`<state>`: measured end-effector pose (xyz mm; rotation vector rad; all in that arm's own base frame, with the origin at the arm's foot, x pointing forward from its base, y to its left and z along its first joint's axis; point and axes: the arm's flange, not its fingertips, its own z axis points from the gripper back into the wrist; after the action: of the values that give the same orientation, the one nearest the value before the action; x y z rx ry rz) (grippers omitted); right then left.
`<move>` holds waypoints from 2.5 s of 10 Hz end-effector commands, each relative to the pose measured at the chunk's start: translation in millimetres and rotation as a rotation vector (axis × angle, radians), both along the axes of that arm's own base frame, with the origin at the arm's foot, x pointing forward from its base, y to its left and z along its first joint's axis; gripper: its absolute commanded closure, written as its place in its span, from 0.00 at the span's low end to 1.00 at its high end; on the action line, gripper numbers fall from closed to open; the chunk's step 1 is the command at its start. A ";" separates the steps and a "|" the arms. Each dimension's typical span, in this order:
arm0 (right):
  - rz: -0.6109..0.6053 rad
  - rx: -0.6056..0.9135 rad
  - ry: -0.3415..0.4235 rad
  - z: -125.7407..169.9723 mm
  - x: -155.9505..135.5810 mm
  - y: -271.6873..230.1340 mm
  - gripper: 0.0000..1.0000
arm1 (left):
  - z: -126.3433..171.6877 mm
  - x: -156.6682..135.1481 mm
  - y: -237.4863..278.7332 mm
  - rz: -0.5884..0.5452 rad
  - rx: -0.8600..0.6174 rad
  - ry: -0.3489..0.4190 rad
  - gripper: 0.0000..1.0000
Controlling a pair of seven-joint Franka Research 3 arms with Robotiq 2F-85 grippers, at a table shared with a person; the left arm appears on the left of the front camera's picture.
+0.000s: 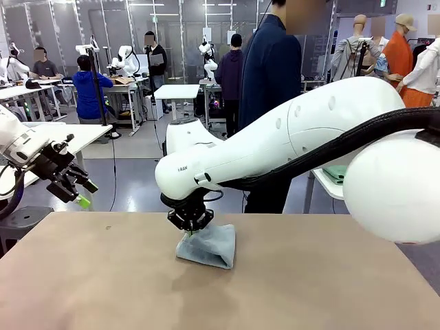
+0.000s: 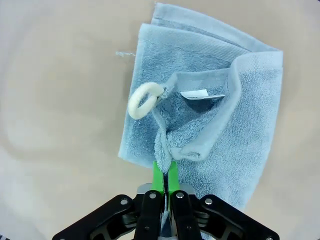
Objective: Fold the towels and place them in the basket.
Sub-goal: When a person lays out a Towel with hook on the table, fold it in half twice, then place the folded Towel with hook on the right side of the table.
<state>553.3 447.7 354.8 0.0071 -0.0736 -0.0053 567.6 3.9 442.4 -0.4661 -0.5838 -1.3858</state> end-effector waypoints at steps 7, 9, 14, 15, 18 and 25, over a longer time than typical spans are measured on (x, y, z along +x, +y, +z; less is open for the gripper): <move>-0.140 0.080 -0.106 -12.1 2.9 3.4 0.64 | 1.4 0.3 0.5 -0.001 0.010 -0.004 0.07; -0.127 0.082 -0.099 4.3 -0.6 -21.9 0.45 | 1.4 0.3 0.5 -0.001 0.010 -0.004 0.07; -0.058 0.157 0.048 39.8 6.3 -178.2 0.45 | 1.4 0.3 0.5 -0.001 0.010 -0.004 0.07; -0.095 0.187 0.051 40.8 4.4 -195.9 0.45 | 1.4 0.3 0.5 -0.001 0.010 -0.004 0.07; -0.116 0.245 0.080 38.3 2.5 -214.4 0.45 | 1.4 0.3 0.5 -0.001 0.010 -0.004 0.07; -0.134 0.200 0.084 40.3 9.9 -213.9 0.45 | 1.4 0.3 0.5 -0.001 0.010 -0.004 0.07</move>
<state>562.7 234.3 394.9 0.2092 0.0145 -0.1453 567.7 4.5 442.3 -0.4657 -0.5839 -1.3848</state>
